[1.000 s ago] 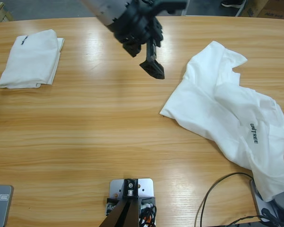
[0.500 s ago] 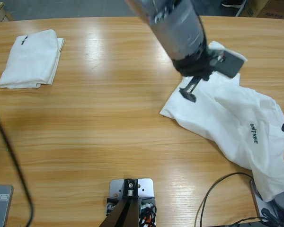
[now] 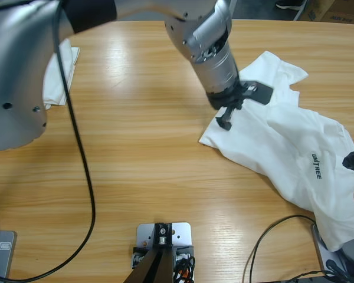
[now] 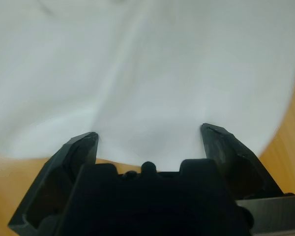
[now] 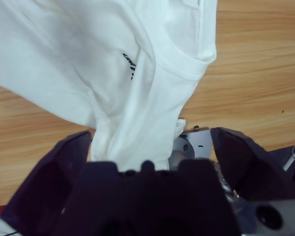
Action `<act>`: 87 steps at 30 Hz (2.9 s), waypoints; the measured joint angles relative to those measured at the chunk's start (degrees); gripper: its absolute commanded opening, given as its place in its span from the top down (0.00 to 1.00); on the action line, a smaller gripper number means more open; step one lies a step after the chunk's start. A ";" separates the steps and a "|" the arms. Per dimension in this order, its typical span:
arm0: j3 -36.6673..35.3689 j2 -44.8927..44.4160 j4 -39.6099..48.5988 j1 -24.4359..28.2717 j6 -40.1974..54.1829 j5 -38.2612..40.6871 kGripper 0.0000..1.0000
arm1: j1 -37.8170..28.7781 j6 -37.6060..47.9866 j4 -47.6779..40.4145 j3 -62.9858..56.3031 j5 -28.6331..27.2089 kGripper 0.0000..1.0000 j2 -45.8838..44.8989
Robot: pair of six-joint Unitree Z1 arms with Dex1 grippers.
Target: Fold clothes
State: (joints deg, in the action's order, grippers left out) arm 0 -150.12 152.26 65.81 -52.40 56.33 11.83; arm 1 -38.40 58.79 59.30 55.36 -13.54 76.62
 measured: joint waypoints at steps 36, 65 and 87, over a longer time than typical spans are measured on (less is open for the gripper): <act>-1.82 3.83 0.50 0.77 -42.28 -0.78 0.87 | 1.05 -1.53 -5.41 -3.24 2.78 0.00 -1.37; -1.73 0.89 17.81 11.25 -63.64 -12.07 1.00 | 1.07 -1.50 -7.99 -5.38 6.24 0.00 -5.08; 9.58 -18.26 20.63 13.81 -78.59 -12.41 1.00 | 24.30 -20.43 -29.13 3.64 17.58 0.16 23.54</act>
State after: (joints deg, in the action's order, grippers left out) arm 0 -140.54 134.00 86.44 -38.59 -22.26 -0.58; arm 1 -14.10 38.36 30.17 58.99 4.04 100.16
